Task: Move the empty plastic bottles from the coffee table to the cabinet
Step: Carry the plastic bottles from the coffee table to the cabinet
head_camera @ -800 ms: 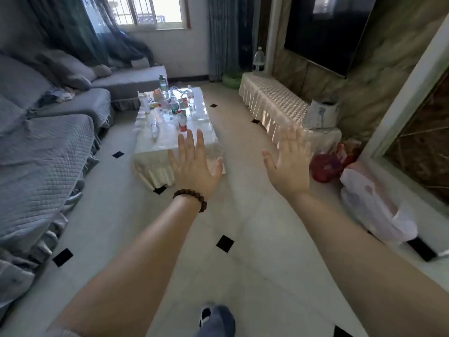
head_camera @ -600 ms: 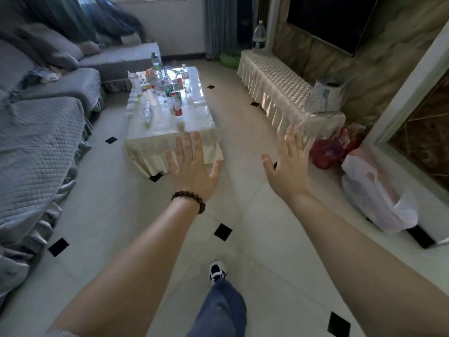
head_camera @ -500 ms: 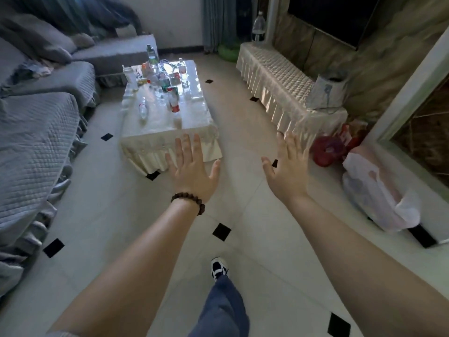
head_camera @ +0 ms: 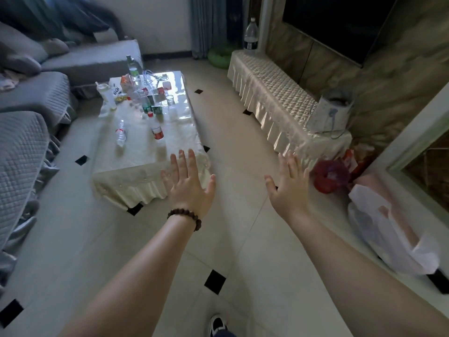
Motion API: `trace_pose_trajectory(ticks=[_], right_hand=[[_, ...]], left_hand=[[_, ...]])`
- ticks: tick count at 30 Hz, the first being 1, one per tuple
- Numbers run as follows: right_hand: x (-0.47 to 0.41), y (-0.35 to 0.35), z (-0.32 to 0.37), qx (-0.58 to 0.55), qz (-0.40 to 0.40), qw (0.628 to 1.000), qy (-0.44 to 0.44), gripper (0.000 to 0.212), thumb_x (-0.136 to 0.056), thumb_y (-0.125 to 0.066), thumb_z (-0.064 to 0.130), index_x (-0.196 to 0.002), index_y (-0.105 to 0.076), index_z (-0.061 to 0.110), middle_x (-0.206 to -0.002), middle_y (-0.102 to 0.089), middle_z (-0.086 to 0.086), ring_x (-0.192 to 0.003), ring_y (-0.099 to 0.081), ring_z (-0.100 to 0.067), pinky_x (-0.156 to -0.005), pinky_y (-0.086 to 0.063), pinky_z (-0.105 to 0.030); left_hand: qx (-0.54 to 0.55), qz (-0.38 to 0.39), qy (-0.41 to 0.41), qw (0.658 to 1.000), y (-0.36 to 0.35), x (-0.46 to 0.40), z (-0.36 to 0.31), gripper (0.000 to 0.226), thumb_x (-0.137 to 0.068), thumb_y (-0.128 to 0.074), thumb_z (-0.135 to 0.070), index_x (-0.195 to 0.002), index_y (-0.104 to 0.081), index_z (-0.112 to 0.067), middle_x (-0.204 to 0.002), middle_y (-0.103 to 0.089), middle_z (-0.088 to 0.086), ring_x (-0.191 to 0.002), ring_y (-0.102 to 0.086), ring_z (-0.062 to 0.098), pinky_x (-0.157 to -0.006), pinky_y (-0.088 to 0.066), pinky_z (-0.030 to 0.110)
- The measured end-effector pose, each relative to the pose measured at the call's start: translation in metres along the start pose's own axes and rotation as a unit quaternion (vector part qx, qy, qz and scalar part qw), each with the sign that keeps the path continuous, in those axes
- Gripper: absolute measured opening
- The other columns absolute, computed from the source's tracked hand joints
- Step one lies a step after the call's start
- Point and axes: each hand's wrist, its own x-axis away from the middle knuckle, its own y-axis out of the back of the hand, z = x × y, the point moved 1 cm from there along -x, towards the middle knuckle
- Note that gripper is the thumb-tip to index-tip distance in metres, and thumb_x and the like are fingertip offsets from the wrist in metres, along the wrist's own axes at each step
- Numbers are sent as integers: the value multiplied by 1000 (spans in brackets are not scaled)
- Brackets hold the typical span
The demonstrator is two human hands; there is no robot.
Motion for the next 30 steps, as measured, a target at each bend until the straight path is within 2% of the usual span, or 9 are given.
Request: trace_pose_trajectory(ticks=[11,17,22,30], right_hand=[[-172,-56,-46,-19,7,1000,-19,63,-95,-44,37,-149,-19,15,-160,-7,-6,-147,3,-20,-116,6,-41],[-318,-90,-101,-11,28,999,11,67,-90,-36,44,-148,-22,13,-159,-13,-8,-147,-3,-23,-118,-2,-49],[-437,-101,-136,-13,48,997,56,66,-92,-37,44,-149,-21,15,-159,-12,-7,-147,0,-20,-117,3,-44],[-558,-134,-143,-31,85,991,94,67,-88,-34,45,-147,-25,14,-159,-14,-8,-147,-3,-22,-116,0,-47]], left_hand=[[0,14,3,1000,-76,-164,-51,78,-91,-30,-56,-149,10,-23,-159,11,0,-143,19,15,-115,14,44],[-10,11,43,999,-133,-281,-102,79,-91,-28,-57,-149,12,-22,-159,12,0,-143,20,16,-116,12,46],[7,6,94,996,-169,-371,-154,80,-91,-30,-56,-150,11,-21,-159,12,1,-143,20,16,-115,12,46],[5,-22,158,987,-196,-466,-176,79,-91,-36,-53,-150,6,-22,-159,4,4,-145,12,18,-116,8,47]])
